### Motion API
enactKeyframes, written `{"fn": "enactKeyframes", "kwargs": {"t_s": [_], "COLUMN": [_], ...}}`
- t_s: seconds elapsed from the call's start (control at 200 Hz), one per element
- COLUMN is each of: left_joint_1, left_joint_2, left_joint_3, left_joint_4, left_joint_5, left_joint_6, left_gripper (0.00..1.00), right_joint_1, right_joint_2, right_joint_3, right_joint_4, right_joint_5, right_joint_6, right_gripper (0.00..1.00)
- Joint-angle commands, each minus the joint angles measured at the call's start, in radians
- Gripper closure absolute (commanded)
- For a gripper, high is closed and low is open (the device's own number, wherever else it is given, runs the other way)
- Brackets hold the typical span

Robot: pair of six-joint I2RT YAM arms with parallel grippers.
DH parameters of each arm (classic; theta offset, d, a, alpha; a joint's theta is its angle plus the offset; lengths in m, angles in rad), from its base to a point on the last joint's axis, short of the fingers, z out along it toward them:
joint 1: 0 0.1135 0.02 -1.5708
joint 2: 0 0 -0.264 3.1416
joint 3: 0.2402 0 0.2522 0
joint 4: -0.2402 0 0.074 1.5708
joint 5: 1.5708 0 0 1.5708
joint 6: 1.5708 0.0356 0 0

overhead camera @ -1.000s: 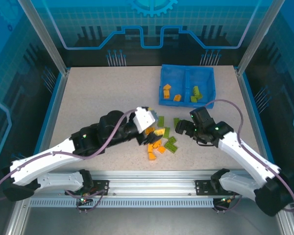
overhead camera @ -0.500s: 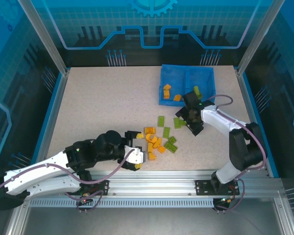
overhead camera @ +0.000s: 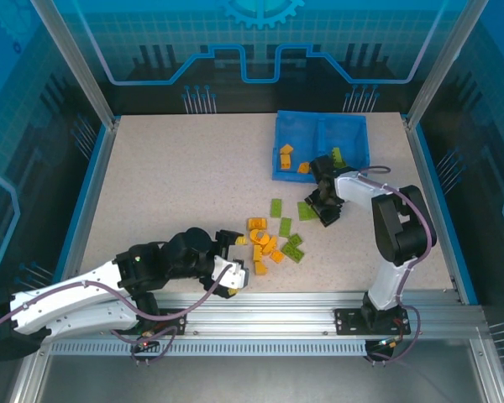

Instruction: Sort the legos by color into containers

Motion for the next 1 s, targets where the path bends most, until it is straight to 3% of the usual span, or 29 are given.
{"fn": "enactKeyframes", "kwargs": {"t_s": [0.0, 0.14, 0.295, 0.395, 0.535, 0.625, 0.72, 0.91, 0.995], "left_joint_1": [-0.004, -0.004, -0.003, -0.002, 0.012, 0.019, 0.019, 0.020, 0.019], "left_joint_2": [-0.020, -0.025, -0.054, -0.090, -0.122, -0.116, -0.109, -0.103, -0.103], "left_joint_3": [-0.021, -0.025, -0.031, -0.043, -0.049, -0.047, -0.045, -0.040, -0.042], "left_joint_4": [0.001, 0.011, 0.047, 0.096, 0.130, 0.127, 0.117, 0.113, 0.113], "left_joint_5": [0.050, 0.051, 0.061, 0.065, 0.068, 0.071, 0.065, 0.068, 0.070], "left_joint_6": [0.041, 0.042, 0.024, 0.007, -0.003, -0.006, -0.005, -0.003, -0.003], "left_gripper": [0.01, 0.01, 0.01, 0.01, 0.01, 0.01, 0.01, 0.01, 0.01], "right_joint_1": [-0.017, -0.028, -0.026, -0.005, -0.011, -0.051, -0.099, -0.166, -0.181], "right_joint_2": [-0.020, -0.117, -0.306, -0.455, -0.563, -0.517, -0.397, -0.057, 0.055], "right_joint_3": [-0.034, -0.099, -0.154, -0.152, -0.111, -0.015, 0.102, 0.402, 0.497], "right_joint_4": [-0.011, -0.005, 0.024, 0.024, 0.125, 0.140, 0.145, 0.039, 0.020], "right_joint_5": [0.032, 0.076, 0.137, 0.255, 0.347, 0.297, 0.217, 0.194, 0.126], "right_joint_6": [0.025, -0.001, -0.156, -0.341, -0.769, -1.022, -1.183, -1.243, -1.238], "right_gripper": [0.54, 0.65, 0.67, 0.66, 0.66, 0.65, 0.64, 0.63, 0.63]}}
